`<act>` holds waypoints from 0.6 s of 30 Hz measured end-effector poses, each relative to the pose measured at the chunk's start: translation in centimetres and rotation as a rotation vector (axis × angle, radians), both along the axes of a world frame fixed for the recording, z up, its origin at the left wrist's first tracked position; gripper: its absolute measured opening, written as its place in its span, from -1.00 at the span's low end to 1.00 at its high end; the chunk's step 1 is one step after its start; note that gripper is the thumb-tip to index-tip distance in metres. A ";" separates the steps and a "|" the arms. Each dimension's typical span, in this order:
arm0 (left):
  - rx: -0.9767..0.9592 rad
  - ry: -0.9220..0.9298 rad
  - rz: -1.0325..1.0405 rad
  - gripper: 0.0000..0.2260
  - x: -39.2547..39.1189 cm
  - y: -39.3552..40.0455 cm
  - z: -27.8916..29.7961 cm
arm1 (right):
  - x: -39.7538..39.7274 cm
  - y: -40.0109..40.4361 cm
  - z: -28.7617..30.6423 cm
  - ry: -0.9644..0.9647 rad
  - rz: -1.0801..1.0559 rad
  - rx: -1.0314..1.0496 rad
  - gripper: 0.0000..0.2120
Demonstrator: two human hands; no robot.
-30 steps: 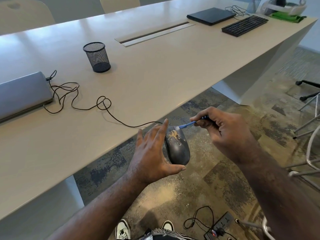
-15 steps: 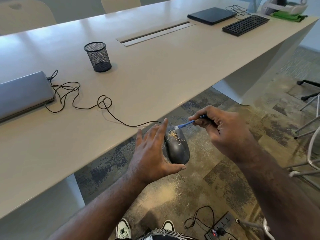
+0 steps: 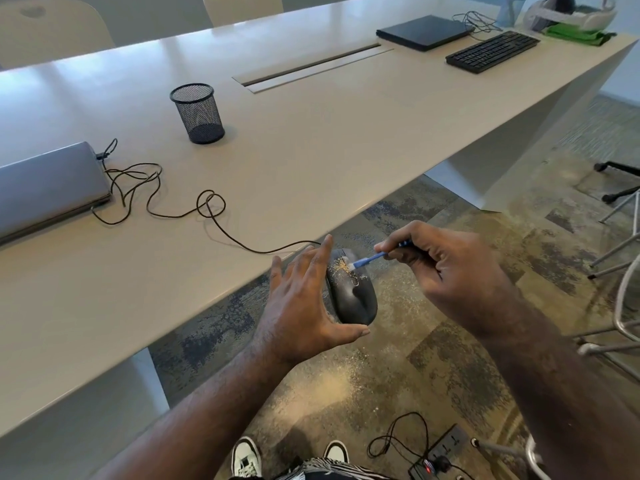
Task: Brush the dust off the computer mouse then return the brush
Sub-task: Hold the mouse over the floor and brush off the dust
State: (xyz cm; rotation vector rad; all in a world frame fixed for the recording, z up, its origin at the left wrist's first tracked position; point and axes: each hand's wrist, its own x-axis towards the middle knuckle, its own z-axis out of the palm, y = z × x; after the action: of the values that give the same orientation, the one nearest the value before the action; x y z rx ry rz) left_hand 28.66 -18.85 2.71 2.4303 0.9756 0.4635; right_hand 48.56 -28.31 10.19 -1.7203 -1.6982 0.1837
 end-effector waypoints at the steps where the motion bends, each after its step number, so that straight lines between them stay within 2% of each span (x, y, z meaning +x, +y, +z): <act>1: 0.000 -0.004 0.004 0.19 0.0 0.1 0.1 | -0.1 -0.1 -0.1 -0.005 0.016 -0.009 -0.82; 6: 0.000 -0.018 0.018 0.20 -0.2 0.4 0.0 | 0.6 -0.7 -0.2 -0.007 0.003 -0.066 -0.81; 13: 0.008 -0.015 0.013 0.20 0.0 0.4 0.0 | 0.3 -0.6 -0.1 0.039 0.021 0.036 -0.79; 18: -0.002 -0.024 0.019 0.20 0.0 0.5 0.1 | 0.5 -0.4 -0.5 -0.013 0.026 -0.043 -0.82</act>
State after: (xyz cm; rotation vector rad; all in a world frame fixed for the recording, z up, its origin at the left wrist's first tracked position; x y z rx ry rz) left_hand 28.67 -18.39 2.77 2.4101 0.9899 0.4966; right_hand 49.01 -28.73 9.71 -1.7350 -1.7384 0.2223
